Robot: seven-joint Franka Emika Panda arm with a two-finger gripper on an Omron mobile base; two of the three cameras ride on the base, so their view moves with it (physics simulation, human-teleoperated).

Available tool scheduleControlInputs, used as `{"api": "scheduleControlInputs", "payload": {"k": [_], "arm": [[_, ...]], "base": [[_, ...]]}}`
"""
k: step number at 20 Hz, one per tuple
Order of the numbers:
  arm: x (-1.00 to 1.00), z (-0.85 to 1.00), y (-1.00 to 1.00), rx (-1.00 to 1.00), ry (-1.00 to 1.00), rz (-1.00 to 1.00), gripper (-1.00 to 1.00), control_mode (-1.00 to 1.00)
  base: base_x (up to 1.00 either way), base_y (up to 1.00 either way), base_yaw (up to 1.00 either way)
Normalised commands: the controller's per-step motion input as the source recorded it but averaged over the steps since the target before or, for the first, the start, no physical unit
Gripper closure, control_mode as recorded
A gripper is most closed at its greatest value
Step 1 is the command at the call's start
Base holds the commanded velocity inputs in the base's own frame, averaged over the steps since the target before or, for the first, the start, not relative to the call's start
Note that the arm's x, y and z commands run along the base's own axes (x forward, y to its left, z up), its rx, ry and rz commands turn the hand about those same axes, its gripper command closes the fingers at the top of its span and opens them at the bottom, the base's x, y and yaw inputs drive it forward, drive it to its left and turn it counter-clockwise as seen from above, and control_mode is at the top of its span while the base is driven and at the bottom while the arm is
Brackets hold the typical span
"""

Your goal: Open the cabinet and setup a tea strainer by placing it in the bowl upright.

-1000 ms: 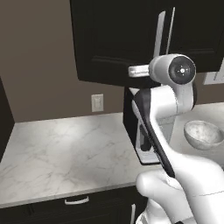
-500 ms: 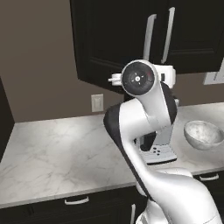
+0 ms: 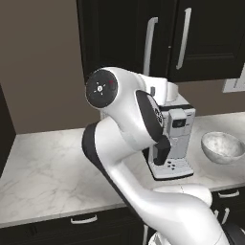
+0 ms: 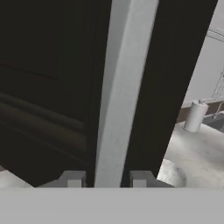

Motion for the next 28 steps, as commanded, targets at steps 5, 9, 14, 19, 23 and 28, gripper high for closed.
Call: {"api": "scheduleControlInputs", "payload": {"k": [5, 9, 14, 19, 23, 28], "arm": [[-0.01, 0.0, 0.21, 0.0, 0.0, -0.03, -1.0, -1.0], [0.0, 0.0, 0.38, 0.0, 0.0, 0.0, -1.0, -1.0], [-0.27, 0.0, 0.21, 0.02, 0.0, 0.0, -1.0, -1.0], [-0.67, 0.08, -0.05, 0.13, -0.03, 0.03, -1.0, -1.0], [-0.71, 0.03, -0.31, 0.22, -0.03, 0.11, -1.0, -1.0], [-0.45, 0.0, -0.65, 0.41, 0.01, 0.14, -1.0, -1.0]], "base": [[0.0, 0.0, 0.0], [0.0, 0.0, 0.0], [0.0, 0.0, 0.0], [0.0, 0.0, 0.0], [0.0, 0.0, 0.0], [0.0, 0.0, 0.0]]}}
